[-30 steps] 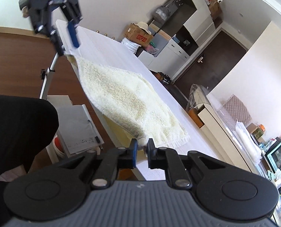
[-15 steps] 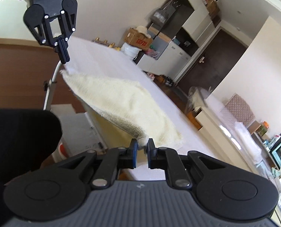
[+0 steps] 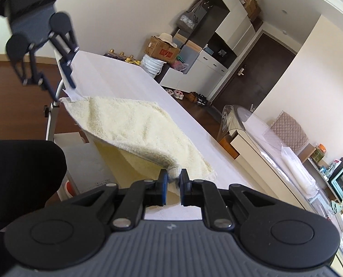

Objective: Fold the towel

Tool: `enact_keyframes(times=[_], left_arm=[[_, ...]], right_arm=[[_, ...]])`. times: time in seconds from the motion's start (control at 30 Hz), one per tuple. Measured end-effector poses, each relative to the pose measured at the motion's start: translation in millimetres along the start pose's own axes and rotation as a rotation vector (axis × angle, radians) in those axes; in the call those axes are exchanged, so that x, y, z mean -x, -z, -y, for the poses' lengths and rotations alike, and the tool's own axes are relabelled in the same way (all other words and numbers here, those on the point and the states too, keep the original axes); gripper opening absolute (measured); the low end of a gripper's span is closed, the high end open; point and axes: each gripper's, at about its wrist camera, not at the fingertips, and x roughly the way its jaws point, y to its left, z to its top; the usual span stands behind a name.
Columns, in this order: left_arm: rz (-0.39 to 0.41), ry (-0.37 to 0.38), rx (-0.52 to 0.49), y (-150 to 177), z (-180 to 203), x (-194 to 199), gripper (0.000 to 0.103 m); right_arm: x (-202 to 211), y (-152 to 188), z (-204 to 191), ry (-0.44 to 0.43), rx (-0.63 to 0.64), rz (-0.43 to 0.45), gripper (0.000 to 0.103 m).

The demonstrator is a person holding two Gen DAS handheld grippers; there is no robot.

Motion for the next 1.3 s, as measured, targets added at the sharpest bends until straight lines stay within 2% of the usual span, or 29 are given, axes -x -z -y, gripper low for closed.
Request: enact_keyframes(times=[0.07, 0.13, 0.17, 0.27, 0.4, 0.53, 0.63, 0.7, 0.9, 1.3], left_arm=[[-0.006, -0.047, -0.061, -0.1, 10.3, -7.9, 0.033], [-0.010, -0.078, -0.113, -0.1, 17.8, -13.2, 0.017], [-0.012, -0.083, -0.128, -0.4, 18.0, -13.2, 0.005], [-0.022, -0.077, -0.122, -3.5, 11.3, -6.8, 0.004], [-0.024, -0.006, -0.031, -8.3, -20.0, 16.9, 0.004], [0.005, 0.064, 0.148, -18.0, -72.6, 36.0, 0.004], [-0.006, 0.096, 0.278, -25.9, -111.8, 33.7, 0.004], [-0.039, 0.110, 0.360, -30.1, -138.2, 23.0, 0.004], [-0.066, 0.139, 0.499, -30.4, -190.8, -20.1, 0.004], [-0.125, 0.138, 0.645, -8.2, -242.8, -108.2, 0.004]], right_arm=[[-0.1, 0.0, -1.0, -0.001, -0.001, -0.002, 0.012], [-0.7, 0.7, -1.9, -0.003, -0.004, -0.005, 0.012], [-0.5, 1.1, -2.3, -0.004, -0.006, -0.007, 0.012], [2.2, 1.8, -2.4, -0.010, -0.016, -0.007, 0.012], [8.0, -0.8, 4.2, -0.042, -0.049, 0.011, 0.012], [12.4, -6.4, 18.8, -0.082, -0.107, 0.037, 0.012], [8.8, -12.0, 36.7, -0.116, -0.167, 0.043, 0.012], [0.5, -15.4, 51.3, -0.144, -0.201, 0.028, 0.012], [-40.5, -18.3, 98.4, -0.243, -0.316, -0.032, 0.012], [-142.4, -6.0, 178.9, -0.338, -0.527, -0.138, 0.012]])
